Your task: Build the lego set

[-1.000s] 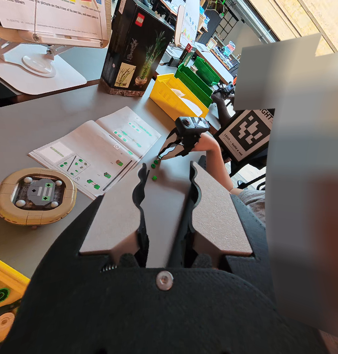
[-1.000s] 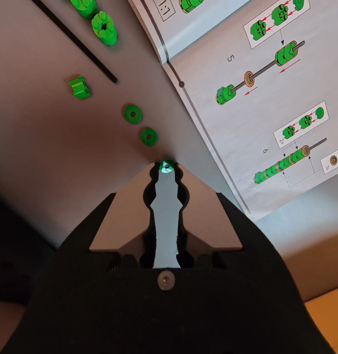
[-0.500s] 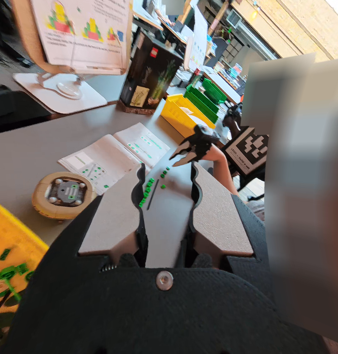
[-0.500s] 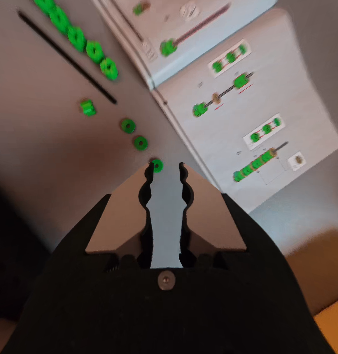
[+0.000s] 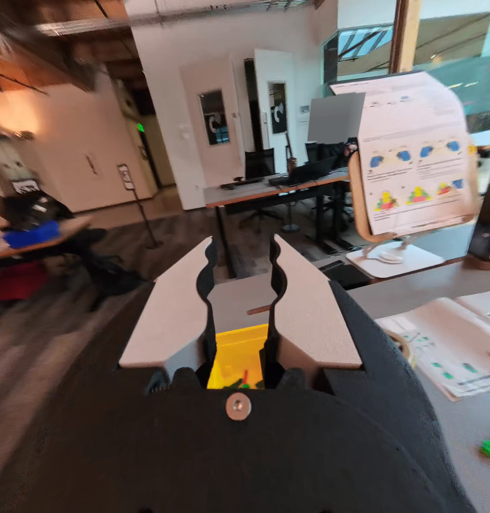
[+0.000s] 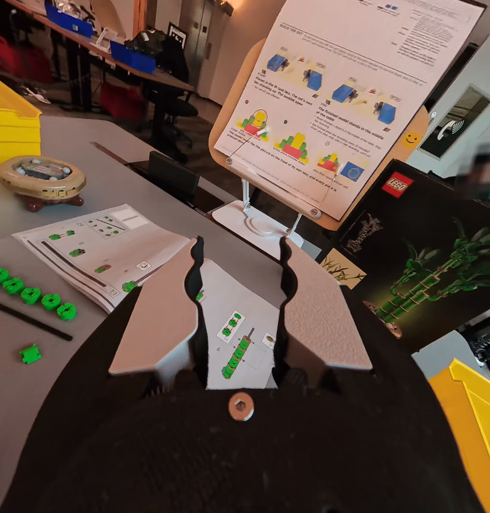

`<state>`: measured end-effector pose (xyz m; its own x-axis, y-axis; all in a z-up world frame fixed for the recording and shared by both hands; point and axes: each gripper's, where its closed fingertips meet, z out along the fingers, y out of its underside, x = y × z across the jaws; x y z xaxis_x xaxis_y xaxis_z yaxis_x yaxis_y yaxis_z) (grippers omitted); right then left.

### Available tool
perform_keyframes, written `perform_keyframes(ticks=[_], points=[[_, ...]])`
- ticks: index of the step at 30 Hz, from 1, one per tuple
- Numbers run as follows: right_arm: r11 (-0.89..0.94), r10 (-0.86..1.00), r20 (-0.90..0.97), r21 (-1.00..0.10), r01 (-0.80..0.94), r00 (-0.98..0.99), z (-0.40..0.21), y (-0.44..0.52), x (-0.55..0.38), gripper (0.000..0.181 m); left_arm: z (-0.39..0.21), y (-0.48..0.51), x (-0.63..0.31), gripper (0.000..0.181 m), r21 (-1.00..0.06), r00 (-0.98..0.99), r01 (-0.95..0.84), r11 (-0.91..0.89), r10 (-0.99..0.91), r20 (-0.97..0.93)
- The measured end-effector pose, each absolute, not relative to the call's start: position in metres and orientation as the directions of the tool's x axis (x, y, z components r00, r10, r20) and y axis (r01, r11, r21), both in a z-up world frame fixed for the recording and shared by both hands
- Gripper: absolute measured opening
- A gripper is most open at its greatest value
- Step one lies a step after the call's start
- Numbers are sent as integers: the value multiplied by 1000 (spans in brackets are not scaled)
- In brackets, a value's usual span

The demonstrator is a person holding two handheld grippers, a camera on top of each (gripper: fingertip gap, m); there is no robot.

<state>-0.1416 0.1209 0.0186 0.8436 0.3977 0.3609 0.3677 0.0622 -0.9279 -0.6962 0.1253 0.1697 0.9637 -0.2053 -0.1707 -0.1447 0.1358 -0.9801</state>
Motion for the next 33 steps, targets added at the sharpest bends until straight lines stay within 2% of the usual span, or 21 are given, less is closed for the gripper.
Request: perform_keyframes(ticks=[2,5,9,13,16,24,27,33], points=[[50,405,338,-936,348,850,15,123,-140,57,159,124,-703,36,-974,957,-214,69,-184,-224],[26,393,341,-932,360,854,8,128,-137,57,104,118,-710,25,-927,936,-293,-235,-268,-228],[11,412,356,-922,387,839,0,131,-141,57,36,101,-733,25,-754,952,-284,-592,-265,-150],[7,423,396,-901,433,815,-8,132,-147,57,-30,92,-738,25,-485,961,-255,-837,-273,-36],[2,438,414,-888,460,798,-14,132,-151,57,-62,102,-731,24,-350,962,-250,-903,-272,15],[-16,458,445,-861,508,769,-25,133,-154,57,-132,126,-744,21,-75,953,-300,-951,-295,-70],[-14,462,458,-853,522,759,-26,132,-155,57,-149,132,-749,19,-22,969,-238,-971,-236,-73],[-7,475,475,-840,543,741,-26,129,-159,57,-164,137,-748,11,1,984,-175,-985,-175,-42]])
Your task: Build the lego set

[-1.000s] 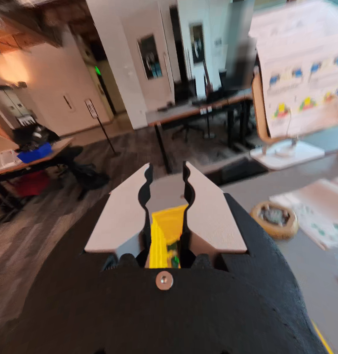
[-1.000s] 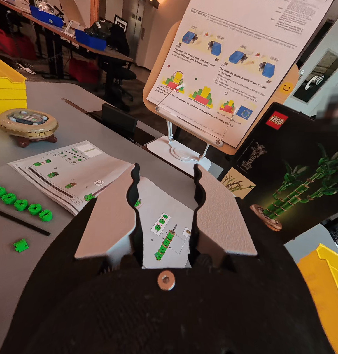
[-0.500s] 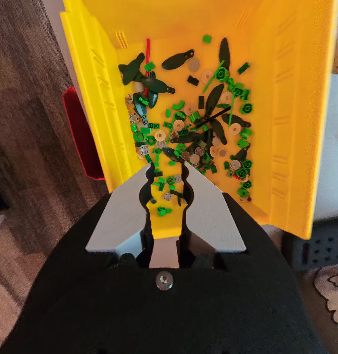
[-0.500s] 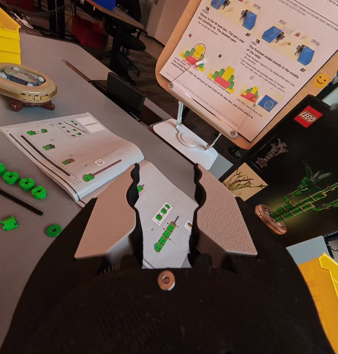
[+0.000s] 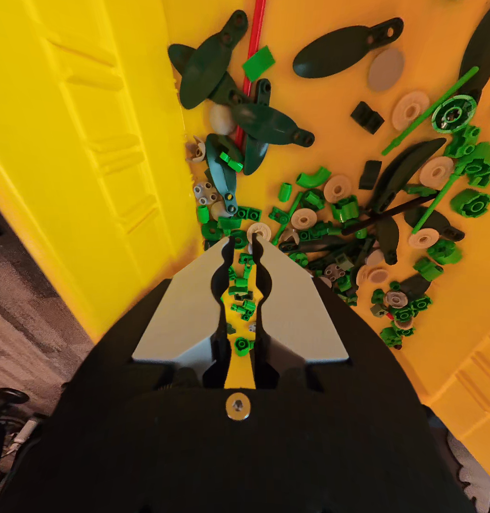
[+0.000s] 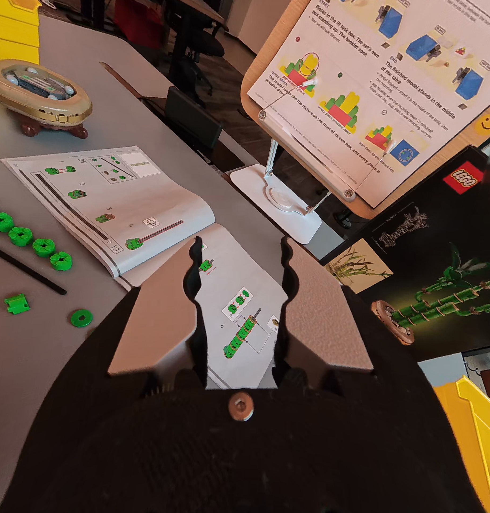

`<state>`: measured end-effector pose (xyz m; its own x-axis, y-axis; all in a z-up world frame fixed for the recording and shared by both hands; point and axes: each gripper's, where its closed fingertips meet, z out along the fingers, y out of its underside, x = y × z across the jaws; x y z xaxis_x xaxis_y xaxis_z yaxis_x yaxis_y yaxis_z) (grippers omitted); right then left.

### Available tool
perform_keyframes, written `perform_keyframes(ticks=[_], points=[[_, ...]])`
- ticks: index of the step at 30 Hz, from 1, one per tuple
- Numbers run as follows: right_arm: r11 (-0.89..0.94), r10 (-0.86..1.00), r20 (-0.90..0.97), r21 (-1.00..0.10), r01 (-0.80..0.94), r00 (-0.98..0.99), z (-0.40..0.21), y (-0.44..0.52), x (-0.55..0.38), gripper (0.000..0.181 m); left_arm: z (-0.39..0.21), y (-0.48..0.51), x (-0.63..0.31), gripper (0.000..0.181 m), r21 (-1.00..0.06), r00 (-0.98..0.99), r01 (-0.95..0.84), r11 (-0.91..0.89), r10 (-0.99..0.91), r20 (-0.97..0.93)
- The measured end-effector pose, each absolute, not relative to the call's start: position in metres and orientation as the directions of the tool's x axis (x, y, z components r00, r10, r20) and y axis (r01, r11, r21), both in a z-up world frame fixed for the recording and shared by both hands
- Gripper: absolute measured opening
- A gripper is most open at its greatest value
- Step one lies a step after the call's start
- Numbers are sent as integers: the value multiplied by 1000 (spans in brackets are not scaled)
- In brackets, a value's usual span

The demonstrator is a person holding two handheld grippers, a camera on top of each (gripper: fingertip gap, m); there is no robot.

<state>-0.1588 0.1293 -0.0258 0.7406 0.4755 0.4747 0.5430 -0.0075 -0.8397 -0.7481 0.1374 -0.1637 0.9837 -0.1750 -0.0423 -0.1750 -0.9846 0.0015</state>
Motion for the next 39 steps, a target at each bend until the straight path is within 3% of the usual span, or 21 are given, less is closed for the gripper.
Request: perform_keyframes(ticks=[9,27,34,39], points=[[1,494,503,-816,578,709,-27,125,-166,57,-166,133,-756,8,41,981,-156,-987,-159,-107],[-4,499,509,-808,590,701,-30,125,-166,57,-160,132,-749,0,12,980,-190,-982,-191,-50],[-1,500,513,-805,593,698,-29,124,-167,57,-162,132,-749,18,21,981,-186,-982,-187,-48],[-2,503,509,-808,590,699,-29,124,-167,57,-165,130,-753,14,45,974,-206,-978,-209,-83]])
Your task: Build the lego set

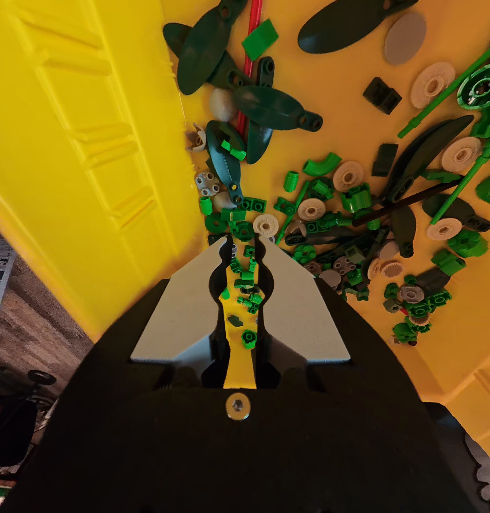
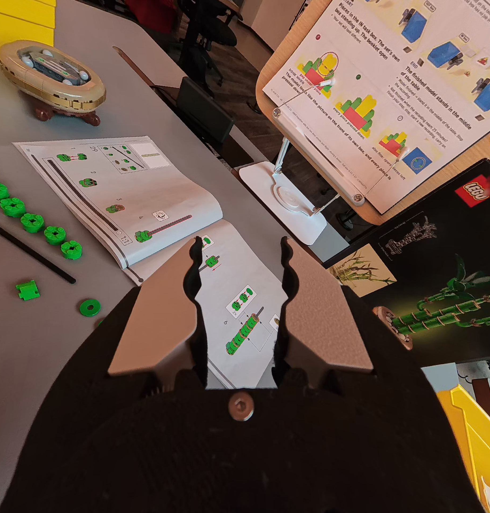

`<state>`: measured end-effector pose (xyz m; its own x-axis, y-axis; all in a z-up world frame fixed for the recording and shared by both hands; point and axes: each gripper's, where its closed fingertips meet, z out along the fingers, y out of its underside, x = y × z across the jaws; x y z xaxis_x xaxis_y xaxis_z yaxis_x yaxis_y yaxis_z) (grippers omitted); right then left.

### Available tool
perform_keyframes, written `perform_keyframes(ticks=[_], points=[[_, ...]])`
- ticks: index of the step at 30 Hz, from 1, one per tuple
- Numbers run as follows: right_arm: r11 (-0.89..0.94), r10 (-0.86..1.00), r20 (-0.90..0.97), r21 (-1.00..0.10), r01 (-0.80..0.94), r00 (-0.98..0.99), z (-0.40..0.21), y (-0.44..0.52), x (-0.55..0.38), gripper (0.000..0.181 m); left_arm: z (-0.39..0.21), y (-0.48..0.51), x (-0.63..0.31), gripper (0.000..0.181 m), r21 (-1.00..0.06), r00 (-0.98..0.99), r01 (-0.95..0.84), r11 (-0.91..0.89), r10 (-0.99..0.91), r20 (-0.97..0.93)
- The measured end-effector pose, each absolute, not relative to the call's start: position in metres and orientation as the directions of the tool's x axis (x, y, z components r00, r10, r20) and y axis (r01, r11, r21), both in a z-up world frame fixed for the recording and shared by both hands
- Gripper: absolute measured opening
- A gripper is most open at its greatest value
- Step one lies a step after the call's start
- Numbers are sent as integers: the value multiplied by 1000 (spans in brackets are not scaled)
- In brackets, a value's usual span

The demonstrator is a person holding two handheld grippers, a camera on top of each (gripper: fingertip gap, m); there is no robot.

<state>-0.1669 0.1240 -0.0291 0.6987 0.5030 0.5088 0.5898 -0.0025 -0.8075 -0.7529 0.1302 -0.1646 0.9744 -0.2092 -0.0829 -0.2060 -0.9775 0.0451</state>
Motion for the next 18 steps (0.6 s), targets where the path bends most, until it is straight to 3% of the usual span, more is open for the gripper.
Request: perform_keyframes(ticks=[18], points=[[3,504,517,-802,598,692,-29,123,-168,57,-169,129,-751,14,68,971,-223,-972,-228,-75]])
